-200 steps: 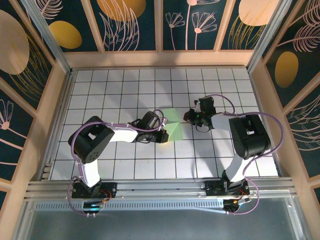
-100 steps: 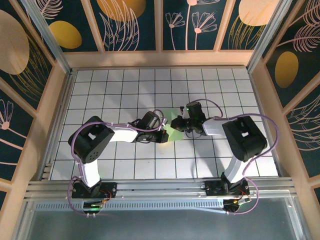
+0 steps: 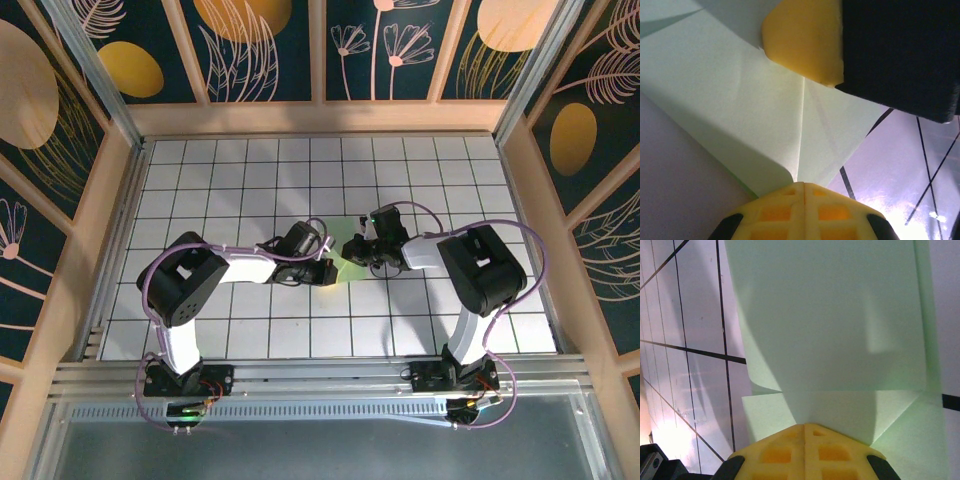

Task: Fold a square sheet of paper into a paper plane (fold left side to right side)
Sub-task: Fold the triangle a second time at the center of the table.

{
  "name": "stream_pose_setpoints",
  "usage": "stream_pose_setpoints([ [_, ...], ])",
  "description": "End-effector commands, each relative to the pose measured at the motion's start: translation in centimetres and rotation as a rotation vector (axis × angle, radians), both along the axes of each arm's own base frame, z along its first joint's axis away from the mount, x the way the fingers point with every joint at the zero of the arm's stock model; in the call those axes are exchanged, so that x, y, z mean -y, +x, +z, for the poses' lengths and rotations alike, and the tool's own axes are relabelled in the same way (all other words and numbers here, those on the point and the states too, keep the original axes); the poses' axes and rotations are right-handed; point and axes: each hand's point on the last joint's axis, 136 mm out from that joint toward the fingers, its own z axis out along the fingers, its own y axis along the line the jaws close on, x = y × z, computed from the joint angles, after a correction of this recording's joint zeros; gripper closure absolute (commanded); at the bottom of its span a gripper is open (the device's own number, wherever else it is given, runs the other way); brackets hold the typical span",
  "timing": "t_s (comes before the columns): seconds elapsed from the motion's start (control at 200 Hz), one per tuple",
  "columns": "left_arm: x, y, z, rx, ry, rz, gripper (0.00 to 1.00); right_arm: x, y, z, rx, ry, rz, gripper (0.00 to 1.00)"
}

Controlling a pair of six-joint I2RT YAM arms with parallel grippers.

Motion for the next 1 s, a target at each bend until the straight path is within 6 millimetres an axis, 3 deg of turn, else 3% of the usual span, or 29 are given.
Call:
stream_pose_setpoints([
  [0.0, 1.3, -0.1, 1.5, -0.030, -0.046, -0.015, 1.00, 1.3, -0.7, -2.3, -0.066, -0.064, -0.035, 1.00],
  [0.13, 1.8, 0.8, 2.1, -0.013, -0.057, -0.005, 1.00, 1.3, -0.8, -2.3, -0.066, -0.062, -0.034, 1.00],
  [0.285, 1.5, 0.9, 0.8, -0.027, -0.034, -0.002, 1.00, 1.2, -0.8, -2.2, -0.067, -0.059, -0.031, 1.00],
  [0.31, 2.1, 1.6, 1.5, -0.008, -0.049, -0.003, 1.00, 1.2, -0.8, -2.2, -0.067, -0.058, -0.031, 1.00],
  [0.991, 2.3, 2.9, 0.2, 0.005, -0.025, 0.024, 1.00, 1.1, -1.3, -2.6, -0.074, -0.074, -0.027, 1.00],
])
